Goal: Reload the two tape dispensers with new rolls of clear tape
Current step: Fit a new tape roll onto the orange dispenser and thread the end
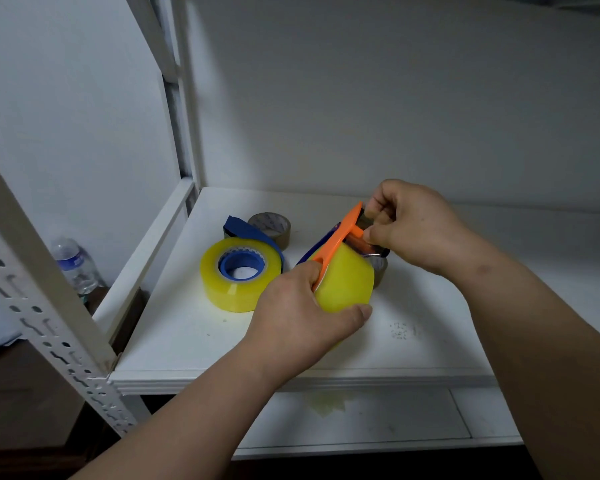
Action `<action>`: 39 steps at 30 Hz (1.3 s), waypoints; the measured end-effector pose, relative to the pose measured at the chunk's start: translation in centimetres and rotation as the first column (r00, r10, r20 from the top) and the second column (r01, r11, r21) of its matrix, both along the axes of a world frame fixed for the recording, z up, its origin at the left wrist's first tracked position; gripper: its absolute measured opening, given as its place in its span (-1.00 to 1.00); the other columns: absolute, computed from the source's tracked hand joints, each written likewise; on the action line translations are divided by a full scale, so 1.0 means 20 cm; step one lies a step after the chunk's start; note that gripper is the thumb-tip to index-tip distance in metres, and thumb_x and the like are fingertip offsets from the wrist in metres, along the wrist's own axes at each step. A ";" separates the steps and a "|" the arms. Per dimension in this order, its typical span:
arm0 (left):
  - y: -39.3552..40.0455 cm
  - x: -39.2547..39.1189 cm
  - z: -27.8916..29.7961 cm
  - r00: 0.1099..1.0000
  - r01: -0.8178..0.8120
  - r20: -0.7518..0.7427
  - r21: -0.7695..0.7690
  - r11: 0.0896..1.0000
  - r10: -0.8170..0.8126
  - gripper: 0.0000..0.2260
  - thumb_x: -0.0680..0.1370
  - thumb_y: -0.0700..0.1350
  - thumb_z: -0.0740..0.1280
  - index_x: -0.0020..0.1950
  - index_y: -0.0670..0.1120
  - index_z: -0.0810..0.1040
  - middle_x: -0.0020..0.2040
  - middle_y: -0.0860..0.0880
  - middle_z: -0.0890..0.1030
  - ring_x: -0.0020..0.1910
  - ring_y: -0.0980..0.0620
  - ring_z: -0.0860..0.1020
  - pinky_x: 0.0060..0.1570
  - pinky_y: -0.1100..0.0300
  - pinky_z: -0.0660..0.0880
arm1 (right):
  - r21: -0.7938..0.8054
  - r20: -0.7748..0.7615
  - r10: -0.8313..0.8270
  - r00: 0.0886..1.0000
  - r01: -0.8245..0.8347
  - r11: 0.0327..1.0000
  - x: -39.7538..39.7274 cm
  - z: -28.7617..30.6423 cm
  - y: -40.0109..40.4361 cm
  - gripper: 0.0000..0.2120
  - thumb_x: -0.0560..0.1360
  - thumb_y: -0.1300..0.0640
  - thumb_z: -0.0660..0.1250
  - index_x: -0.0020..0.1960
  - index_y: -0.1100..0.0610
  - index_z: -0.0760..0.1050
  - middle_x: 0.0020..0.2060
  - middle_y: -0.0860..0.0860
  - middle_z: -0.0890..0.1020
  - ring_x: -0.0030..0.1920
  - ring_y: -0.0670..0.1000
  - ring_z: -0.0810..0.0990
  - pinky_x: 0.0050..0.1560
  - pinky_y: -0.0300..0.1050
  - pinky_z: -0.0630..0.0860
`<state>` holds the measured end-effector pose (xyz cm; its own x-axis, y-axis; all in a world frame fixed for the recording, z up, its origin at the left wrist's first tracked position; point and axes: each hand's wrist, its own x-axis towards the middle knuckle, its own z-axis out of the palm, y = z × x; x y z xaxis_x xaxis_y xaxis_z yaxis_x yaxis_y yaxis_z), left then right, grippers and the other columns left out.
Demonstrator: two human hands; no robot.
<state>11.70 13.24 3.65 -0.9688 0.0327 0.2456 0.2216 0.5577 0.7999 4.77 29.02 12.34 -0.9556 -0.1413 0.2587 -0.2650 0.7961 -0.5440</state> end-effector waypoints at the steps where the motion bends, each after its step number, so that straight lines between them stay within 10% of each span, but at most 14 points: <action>1: 0.00 0.00 0.00 1.000 0.003 0.008 0.001 1.000 -0.003 -0.59 0.24 0.35 0.38 -0.19 0.08 0.42 -0.28 0.05 0.51 -0.28 0.11 0.53 -0.41 0.21 0.43 | 0.017 -0.017 -0.018 1.000 0.018 1.000 0.00 -0.01 0.00 -0.81 0.32 0.29 0.43 -0.24 0.08 0.45 -0.40 -0.08 0.51 -0.36 -0.05 0.50 -0.30 -0.15 0.45; 5: -0.01 -0.01 0.01 0.998 0.029 0.050 0.056 0.998 -0.031 -0.67 0.30 0.25 0.49 -0.20 0.13 0.43 -0.29 0.11 0.54 -0.30 0.15 0.55 -0.43 0.35 0.41 | -0.033 -0.040 -0.047 0.998 0.046 0.998 -0.01 -0.01 0.02 -0.81 0.36 0.21 0.47 -0.29 0.05 0.47 -0.36 -0.06 0.54 -0.36 -0.09 0.50 -0.35 -0.18 0.42; 10: -0.02 -0.01 0.06 0.976 0.068 0.179 0.275 0.959 -0.120 -0.60 0.20 0.20 0.49 -0.11 -0.01 0.60 -0.19 -0.12 0.68 -0.19 -0.12 0.67 -0.14 -0.13 0.62 | 0.041 -0.049 0.018 0.999 -0.016 0.999 -0.01 0.04 0.01 -0.81 0.36 0.18 0.47 -0.32 0.02 0.48 -0.38 -0.10 0.55 -0.37 -0.15 0.49 -0.37 -0.23 0.36; 17: -0.07 -0.04 0.10 0.923 0.082 0.275 0.540 0.838 -0.268 -0.44 0.08 0.13 0.54 -0.05 -0.17 0.65 -0.14 -0.26 0.67 -0.27 -0.07 0.65 -0.28 0.12 0.59 | 0.014 -0.025 0.085 0.996 -0.085 0.996 -0.01 0.07 0.04 -0.83 0.40 0.17 0.43 -0.27 0.01 0.47 -0.33 -0.11 0.59 -0.36 -0.21 0.50 -0.40 -0.41 0.37; 24: -0.10 -0.04 0.08 0.902 0.112 0.296 0.543 0.832 -0.314 -0.69 0.21 -0.03 0.54 -0.13 -0.12 0.66 -0.30 -0.05 0.69 -0.34 0.02 0.66 -0.38 0.25 0.57 | -0.107 0.251 0.204 0.946 -0.183 0.977 0.01 0.12 0.10 -0.72 0.32 0.34 0.47 -0.07 0.07 0.53 -0.30 0.03 0.60 -0.28 -0.02 0.56 -0.13 0.01 0.52; 39: -0.14 -0.05 0.12 0.817 0.164 0.390 0.551 0.818 -0.426 -0.37 0.11 0.03 0.53 0.10 -0.26 0.63 0.02 -0.32 0.68 -0.08 -0.23 0.67 0.04 -0.17 0.59 | 0.073 0.060 0.201 0.978 -0.205 0.976 0.03 0.05 0.01 -0.71 0.39 0.31 0.43 -0.27 -0.05 0.44 -0.32 -0.08 0.57 -0.40 -0.24 0.50 -0.43 -0.48 0.41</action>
<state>10.67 10.43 6.07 -0.9218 0.3443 -0.1784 -0.1705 0.0531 0.9839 5.28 29.19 13.41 -0.9166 -0.3517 0.1901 -0.3988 0.7691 -0.4994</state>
